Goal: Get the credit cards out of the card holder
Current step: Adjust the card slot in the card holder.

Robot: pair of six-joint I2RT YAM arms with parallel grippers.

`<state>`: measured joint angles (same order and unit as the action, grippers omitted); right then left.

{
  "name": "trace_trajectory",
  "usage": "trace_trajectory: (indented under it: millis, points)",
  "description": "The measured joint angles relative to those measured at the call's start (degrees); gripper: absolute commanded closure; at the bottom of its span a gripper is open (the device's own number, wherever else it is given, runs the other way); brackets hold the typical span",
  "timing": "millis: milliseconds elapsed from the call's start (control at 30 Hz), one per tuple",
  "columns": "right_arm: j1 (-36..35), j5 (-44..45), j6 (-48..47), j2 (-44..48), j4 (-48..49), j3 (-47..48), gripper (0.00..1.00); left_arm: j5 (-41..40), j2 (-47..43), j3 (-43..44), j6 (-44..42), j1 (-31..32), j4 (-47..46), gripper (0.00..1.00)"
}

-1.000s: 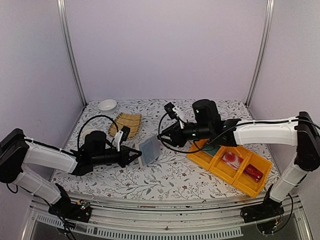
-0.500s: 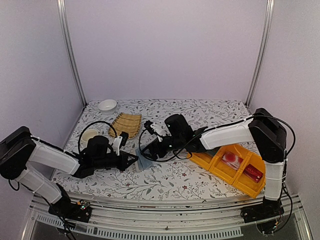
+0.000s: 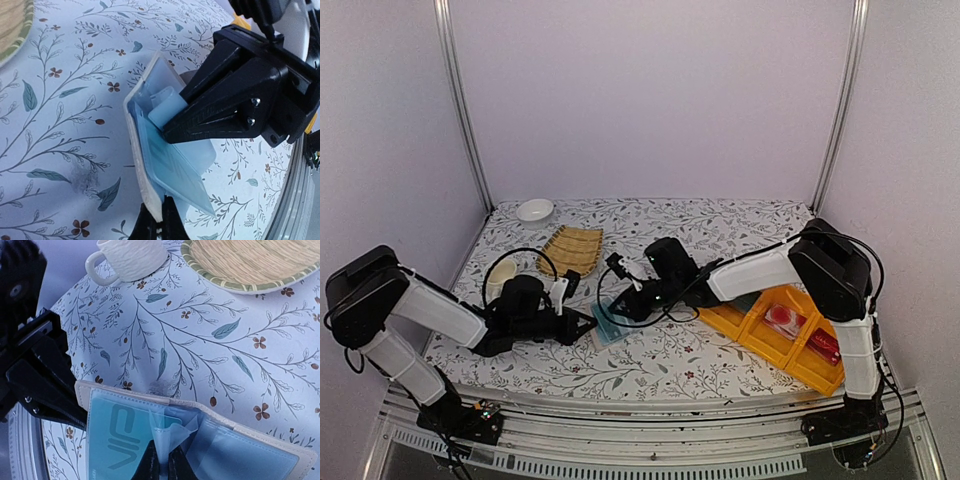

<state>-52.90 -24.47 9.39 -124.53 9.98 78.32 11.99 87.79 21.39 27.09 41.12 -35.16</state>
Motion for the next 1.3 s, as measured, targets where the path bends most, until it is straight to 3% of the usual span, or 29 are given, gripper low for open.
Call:
trace_trajectory:
  millis: [67,200,233,267,500,533,600,767,867,1000,1133,1300]
  points:
    - [0.2,-0.5,0.4,0.0,0.5,-0.4,0.96,0.2,0.3,0.0,0.1,0.0,-0.6,0.62]
    - [1.0,-5.3,2.0,0.0,4.3,-3.3,0.98,2.9,0.4,-2.7,0.8,-0.3,-7.1,0.3]
    - [1.2,-6.5,2.7,0.0,5.1,-4.0,0.98,3.6,0.3,-3.4,0.8,-0.4,-8.1,0.12]
    - [1.4,-7.5,3.4,0.0,5.7,-4.6,0.98,4.8,0.3,-4.7,1.0,-0.5,-10.6,0.03]
    - [2.1,-9.1,6.5,0.9,7.6,-5.5,0.98,13.1,-0.1,-8.9,1.6,-0.3,-22.9,0.02]
    - [2.2,-9.1,6.8,1.2,7.7,-5.5,0.98,13.2,0.3,-8.4,1.6,-0.2,-23.3,0.03]
    - [2.3,-9.1,7.2,1.9,7.8,-5.5,0.98,12.6,1.7,-7.0,1.7,-0.2,-23.8,0.16]
    - [2.3,-12.2,7.6,4.3,9.9,-6.2,0.98,9.7,4.6,-5.9,1.7,-0.2,-24.0,0.63]
    - [2.3,-16.3,8.4,5.2,12.3,-6.9,0.98,8.7,5.4,-5.7,2.1,-0.2,-24.2,0.98]
    - [2.7,-19.2,9.5,7.8,16.4,-10.8,0.95,9.1,4.7,-7.2,2.0,0.0,-27.7,1.0]
    - [4.1,-19.2,11.1,10.1,17.6,-13.1,0.61,9.5,2.0,-9.3,2.2,0.3,-29.4,1.0]
    - [11.7,-9.4,10.6,15.8,8.8,-14.2,0.59,6.6,-3.5,-9.2,1.9,0.2,-22.7,1.0]
